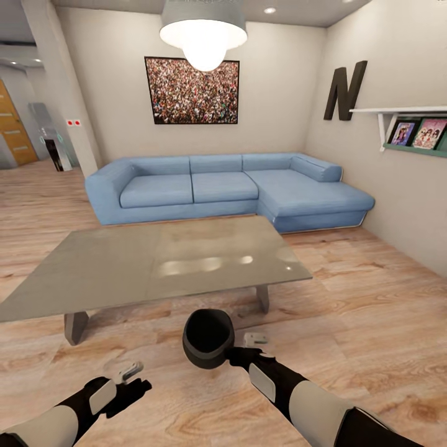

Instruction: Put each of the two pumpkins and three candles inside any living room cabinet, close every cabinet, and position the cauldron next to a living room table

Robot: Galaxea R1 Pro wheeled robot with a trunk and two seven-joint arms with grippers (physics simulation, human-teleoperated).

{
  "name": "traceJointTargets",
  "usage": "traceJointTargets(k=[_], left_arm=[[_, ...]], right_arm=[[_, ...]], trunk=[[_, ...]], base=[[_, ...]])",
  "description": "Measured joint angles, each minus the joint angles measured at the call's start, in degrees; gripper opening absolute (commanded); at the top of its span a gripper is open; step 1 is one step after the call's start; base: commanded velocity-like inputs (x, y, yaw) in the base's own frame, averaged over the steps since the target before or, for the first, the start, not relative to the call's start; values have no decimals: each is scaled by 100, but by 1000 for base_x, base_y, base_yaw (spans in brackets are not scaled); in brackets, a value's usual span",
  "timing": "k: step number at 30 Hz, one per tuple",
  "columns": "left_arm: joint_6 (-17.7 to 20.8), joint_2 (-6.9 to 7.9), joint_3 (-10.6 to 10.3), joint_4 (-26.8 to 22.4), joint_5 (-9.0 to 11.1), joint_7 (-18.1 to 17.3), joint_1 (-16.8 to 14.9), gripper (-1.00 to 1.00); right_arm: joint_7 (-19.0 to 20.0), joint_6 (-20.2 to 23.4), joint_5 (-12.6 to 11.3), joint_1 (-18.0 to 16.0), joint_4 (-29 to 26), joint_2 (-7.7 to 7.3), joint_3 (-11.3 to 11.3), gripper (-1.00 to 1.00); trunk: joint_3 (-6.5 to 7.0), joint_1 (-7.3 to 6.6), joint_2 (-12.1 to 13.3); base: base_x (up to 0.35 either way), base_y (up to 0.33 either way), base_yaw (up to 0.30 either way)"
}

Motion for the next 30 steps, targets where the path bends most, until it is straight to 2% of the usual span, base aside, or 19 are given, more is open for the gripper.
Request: traceJointTargets(k=[12, 25, 30], left_arm=[[-77, -3, 0, 63, -3, 2, 48, 100], [-235, -17, -1, 266, -13, 2, 71, 100], [-263, -77, 3, 280, -13, 2, 72, 100]], right_arm=[[5, -1, -4, 0, 0, 0, 0, 100], [-8, 0, -12, 0, 8, 0, -3, 100], [-9, 5, -14, 0, 9, 0, 0, 100]], trunk=[[215, -263, 481], [449, -546, 1003], [539, -657, 1204]], base=[[-18, 0, 0], [-293, 68, 0], [-227, 29, 0]])
